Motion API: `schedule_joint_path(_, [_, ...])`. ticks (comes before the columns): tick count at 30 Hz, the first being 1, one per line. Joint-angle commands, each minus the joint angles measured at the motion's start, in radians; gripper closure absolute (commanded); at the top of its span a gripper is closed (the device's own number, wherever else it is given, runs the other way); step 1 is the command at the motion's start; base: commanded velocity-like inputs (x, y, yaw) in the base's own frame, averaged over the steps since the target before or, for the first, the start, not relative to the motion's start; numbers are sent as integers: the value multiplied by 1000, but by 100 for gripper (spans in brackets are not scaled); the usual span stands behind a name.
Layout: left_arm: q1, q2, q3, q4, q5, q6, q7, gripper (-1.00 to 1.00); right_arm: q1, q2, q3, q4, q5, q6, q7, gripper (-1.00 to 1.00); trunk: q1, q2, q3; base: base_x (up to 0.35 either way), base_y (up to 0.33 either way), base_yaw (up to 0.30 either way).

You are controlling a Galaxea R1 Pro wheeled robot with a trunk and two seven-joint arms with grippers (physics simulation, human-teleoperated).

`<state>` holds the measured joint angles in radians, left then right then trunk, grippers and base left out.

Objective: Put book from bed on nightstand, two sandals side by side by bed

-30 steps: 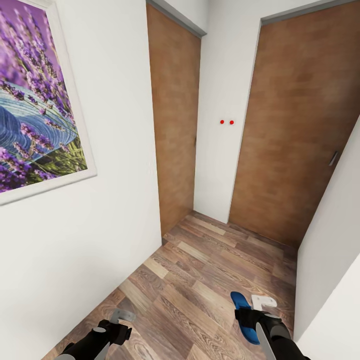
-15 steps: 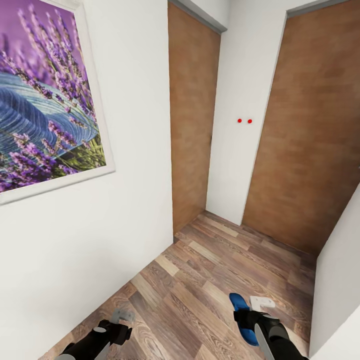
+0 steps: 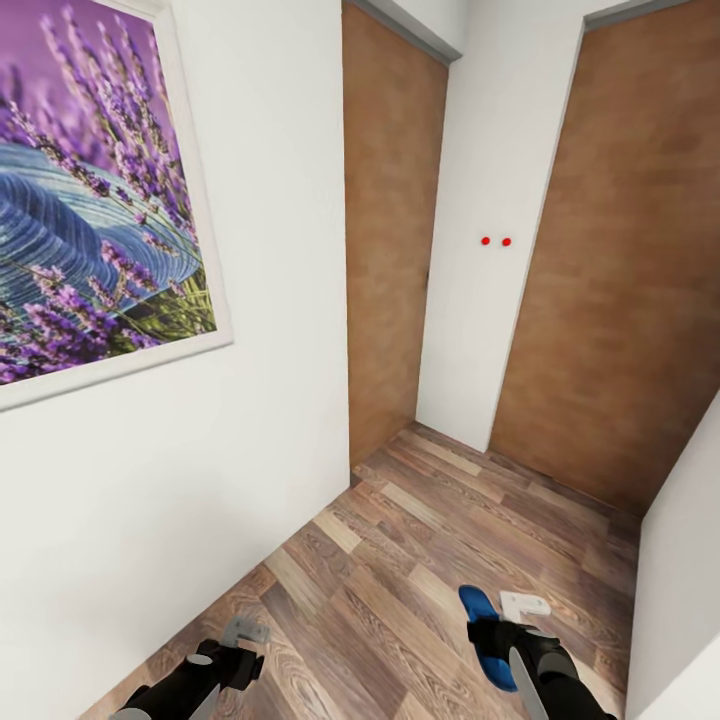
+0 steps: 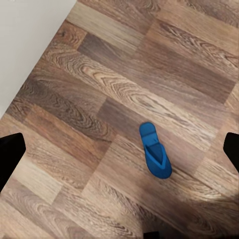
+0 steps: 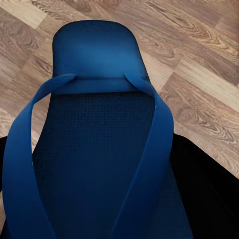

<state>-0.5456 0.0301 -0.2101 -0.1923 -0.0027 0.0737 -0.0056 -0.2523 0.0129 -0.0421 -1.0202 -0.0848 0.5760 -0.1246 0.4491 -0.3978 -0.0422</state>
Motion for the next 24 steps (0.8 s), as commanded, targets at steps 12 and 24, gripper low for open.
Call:
schedule_joint_path(12, [0,1,-5,-3,0,6,-1,-100,-1,1,-1,29,-8,-71,-8,100,1,-2,-2,56,0,1])
schedule_joint_path(24, [0,1,-5,-3,0,7,-1,-100,-1,1,1,34,-7,-77,-8,100,1,-2,-6,2,0,140])
